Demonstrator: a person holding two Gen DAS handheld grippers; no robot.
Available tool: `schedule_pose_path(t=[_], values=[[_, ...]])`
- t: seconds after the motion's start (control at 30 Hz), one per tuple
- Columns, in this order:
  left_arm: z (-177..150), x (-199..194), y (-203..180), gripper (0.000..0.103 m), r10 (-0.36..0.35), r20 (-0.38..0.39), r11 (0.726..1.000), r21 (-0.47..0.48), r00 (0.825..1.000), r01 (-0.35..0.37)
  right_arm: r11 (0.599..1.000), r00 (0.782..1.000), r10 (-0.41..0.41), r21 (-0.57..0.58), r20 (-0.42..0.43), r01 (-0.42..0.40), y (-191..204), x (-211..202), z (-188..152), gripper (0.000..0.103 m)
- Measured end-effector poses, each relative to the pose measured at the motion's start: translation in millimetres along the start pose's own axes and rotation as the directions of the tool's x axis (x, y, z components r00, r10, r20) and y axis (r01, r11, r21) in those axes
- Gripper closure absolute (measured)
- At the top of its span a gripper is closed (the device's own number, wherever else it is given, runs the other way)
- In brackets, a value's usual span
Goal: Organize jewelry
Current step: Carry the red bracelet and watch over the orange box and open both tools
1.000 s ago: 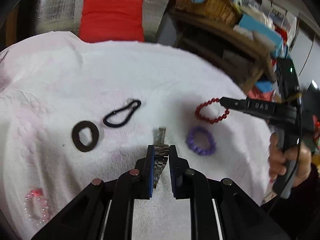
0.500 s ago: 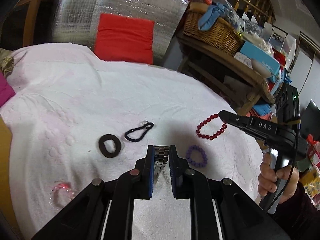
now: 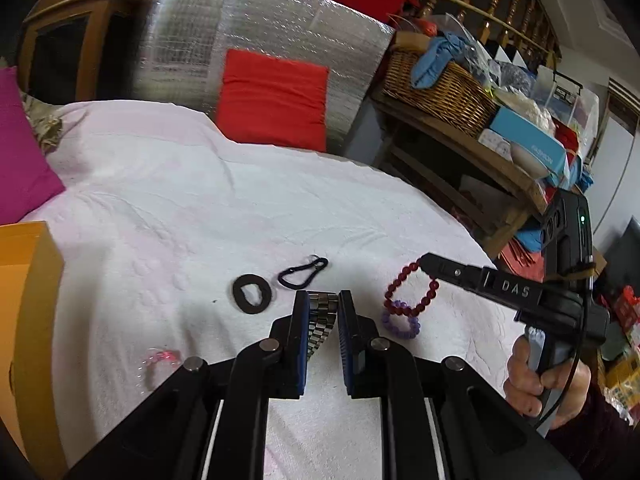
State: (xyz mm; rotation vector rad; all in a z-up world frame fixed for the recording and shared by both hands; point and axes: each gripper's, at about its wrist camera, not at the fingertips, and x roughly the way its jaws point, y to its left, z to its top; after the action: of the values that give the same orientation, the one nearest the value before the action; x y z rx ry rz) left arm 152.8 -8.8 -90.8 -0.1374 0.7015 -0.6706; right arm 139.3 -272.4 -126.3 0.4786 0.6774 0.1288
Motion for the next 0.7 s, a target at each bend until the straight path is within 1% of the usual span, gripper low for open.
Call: schedule_pose_path(t=[0.2,0.3,0.4,0.53,0.63,0.7], values=[[-3,-26,1,0.089,0.075,0.054,0.997,0.008,0.996,-0.075,0.998,0.999,0.05,-0.033,-0.006,-0.051,29,2,-6,0.092],[-5,-43,6,0.089,0.112,0.079,0.994,0.003,0.991,-0.113,0.996,0.997,0.079,-0.052,-0.007,-0.079,47,3,-8,0.092],[-8,-68,15,0.089,0.144,0.118,0.99,-0.023,0.983,-0.143,0.991,0.994,0.109,-0.071,-0.01,-0.11,67,6,-11,0.092],[-16,-108,32,0.089,0.198,0.168,0.979,-0.087,0.966,-0.186,0.981,0.986,0.168,-0.099,-0.014,-0.168,102,9,-16,0.092],[-23,-140,45,0.089,0.253,0.199,0.964,-0.129,0.947,-0.231,0.967,0.974,0.224,-0.119,-0.033,-0.226,133,12,-23,0.092],[-29,-165,55,0.089,0.295,0.219,0.952,-0.154,0.93,-0.265,0.951,0.961,0.272,-0.138,-0.055,-0.277,158,14,-29,0.092]])
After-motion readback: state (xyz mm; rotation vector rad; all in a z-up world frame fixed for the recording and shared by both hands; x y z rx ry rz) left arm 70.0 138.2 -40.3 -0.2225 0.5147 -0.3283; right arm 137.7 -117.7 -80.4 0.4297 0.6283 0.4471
